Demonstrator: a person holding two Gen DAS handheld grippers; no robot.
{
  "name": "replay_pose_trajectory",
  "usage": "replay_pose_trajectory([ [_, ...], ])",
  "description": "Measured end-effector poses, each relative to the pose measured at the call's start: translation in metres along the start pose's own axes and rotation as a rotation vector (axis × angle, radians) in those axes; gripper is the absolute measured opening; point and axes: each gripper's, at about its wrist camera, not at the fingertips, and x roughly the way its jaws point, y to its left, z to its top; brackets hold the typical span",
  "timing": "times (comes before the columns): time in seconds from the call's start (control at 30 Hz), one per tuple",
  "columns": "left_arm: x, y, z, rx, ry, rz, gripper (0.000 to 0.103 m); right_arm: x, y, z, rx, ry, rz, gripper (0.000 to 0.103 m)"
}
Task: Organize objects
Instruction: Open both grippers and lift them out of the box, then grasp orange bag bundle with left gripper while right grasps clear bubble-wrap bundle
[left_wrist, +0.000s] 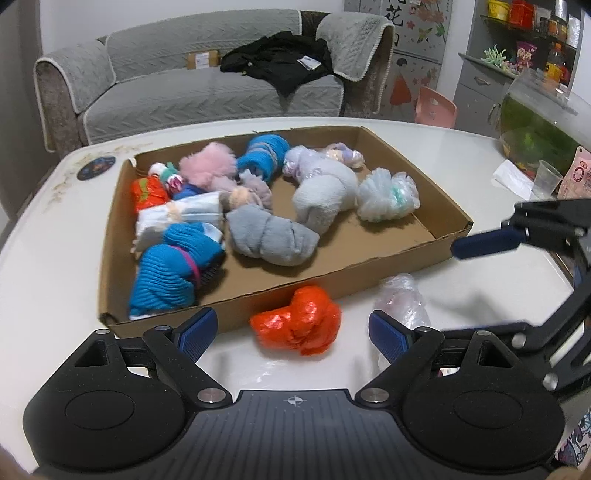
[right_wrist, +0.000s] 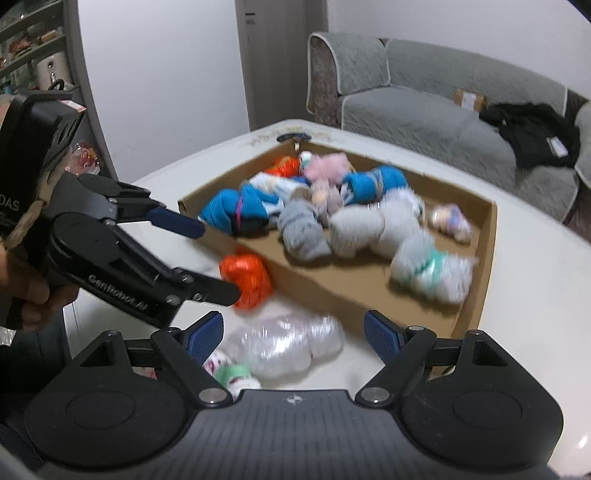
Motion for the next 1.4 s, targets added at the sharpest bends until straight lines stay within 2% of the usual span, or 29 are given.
replay_pose_trajectory([
  [0.33, 0.019, 0.002, -0.007, -0.029, 0.011, 0.002, 0.089, 0.019, -0.004, -0.016, 0.097, 0.031, -0.001, 0.08],
  [0.57, 0.027, 0.009, -0.013, -0.05, 0.018, -0.013, 0.068, 0.029, 0.002, -0.018, 0.105, 0.048, 0.01, 0.075],
  [0.77, 0.027, 0.007, -0.013, -0.026, 0.013, -0.021, 0.062, 0.03, 0.005, -0.018, 0.112, 0.045, 0.016, 0.071],
  [1.13, 0.026, 0.005, -0.016, 0.012, -0.01, -0.019, 0.055, 0.025, 0.002, -0.022, 0.151, -0.012, 0.056, 0.052],
  [1.4, -0.001, 0.003, -0.011, 0.05, -0.06, -0.02, 0.054, 0.004, -0.007, -0.02, 0.177, -0.068, 0.057, 0.051],
])
